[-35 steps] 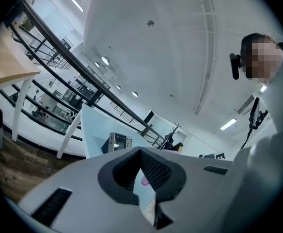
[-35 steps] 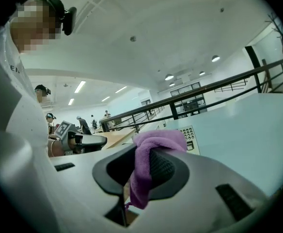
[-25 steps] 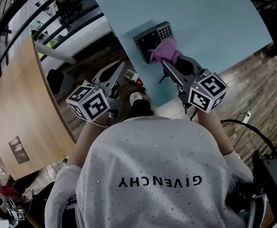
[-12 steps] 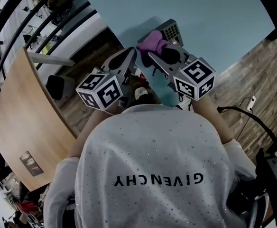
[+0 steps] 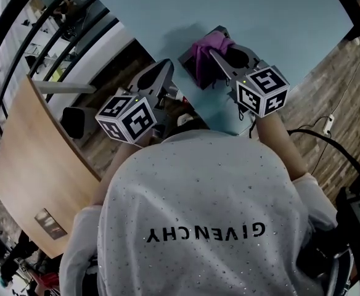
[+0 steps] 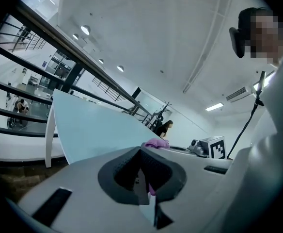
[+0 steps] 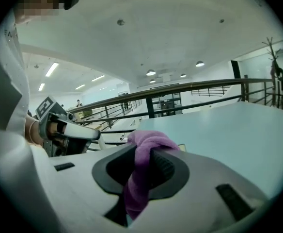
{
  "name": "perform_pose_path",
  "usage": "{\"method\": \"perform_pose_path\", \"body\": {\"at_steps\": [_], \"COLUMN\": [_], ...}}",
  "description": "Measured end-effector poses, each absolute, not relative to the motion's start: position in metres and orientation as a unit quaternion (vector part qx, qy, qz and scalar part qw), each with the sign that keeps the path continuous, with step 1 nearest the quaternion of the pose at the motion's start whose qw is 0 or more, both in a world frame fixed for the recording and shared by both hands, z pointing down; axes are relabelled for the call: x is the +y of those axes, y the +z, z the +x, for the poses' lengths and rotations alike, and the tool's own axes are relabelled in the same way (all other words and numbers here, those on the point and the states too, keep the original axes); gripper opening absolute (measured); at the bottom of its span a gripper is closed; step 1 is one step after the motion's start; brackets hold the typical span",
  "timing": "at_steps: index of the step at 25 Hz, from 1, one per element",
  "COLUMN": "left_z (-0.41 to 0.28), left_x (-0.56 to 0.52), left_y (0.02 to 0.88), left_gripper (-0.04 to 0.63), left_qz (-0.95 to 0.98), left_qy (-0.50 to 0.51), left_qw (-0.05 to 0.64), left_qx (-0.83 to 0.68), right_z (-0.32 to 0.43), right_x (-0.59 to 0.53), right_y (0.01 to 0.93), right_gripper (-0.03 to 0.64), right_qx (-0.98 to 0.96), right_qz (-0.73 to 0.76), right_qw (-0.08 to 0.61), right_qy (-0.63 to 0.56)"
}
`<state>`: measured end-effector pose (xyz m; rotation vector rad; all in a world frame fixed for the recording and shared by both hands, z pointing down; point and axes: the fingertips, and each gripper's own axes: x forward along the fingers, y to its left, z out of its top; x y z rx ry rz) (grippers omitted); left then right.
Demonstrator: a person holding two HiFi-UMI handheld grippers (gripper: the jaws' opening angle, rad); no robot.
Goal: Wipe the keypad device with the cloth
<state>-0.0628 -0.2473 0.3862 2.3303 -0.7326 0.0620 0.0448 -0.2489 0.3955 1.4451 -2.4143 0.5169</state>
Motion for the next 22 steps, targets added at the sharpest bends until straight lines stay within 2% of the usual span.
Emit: {"method": "perform_pose_path", "body": {"at_steps": [8,13,17,20,22], "left_z": [-0.071,-0.066,-0.062,-0.06,-0.062], "left_x": [-0.245,-0.254,-0.254,-0.25,-0.249], "left_y": [0.385,0.399,0.397,0.394,0.398], "left_gripper": [0.0,0.0,0.0,0.0,0.0], "left_qz": [0.892,0.892,0.894,0.896,0.894], "left_qy": [0.021,0.029,0.031,0.035,0.038], "left_qw": [0.345,0.349,0.347,0.344,0.343], "left_qx": [-0.29,-0.287,-0.282,-0.281,-0.284], "right_z": [0.094,0.121,0.134,0.122,0.099], "right_x": [-0.252,-0.269,-0.269,-0.259,-0.25], "right_y": [0.388,0.406,0.412,0.395,0.381], "right_gripper": [0.069,0.069,0.069,0.067,0.067], "right_qx": [-0.789,-0.758,-0.737,-0.761,-0.795], "right_qz": [0.575,0.604,0.621,0.595,0.543], "right_qw": [0.128,0.052,0.027,0.0,-0.046], "right_qy": [0.172,0.241,0.265,0.257,0.266]}}
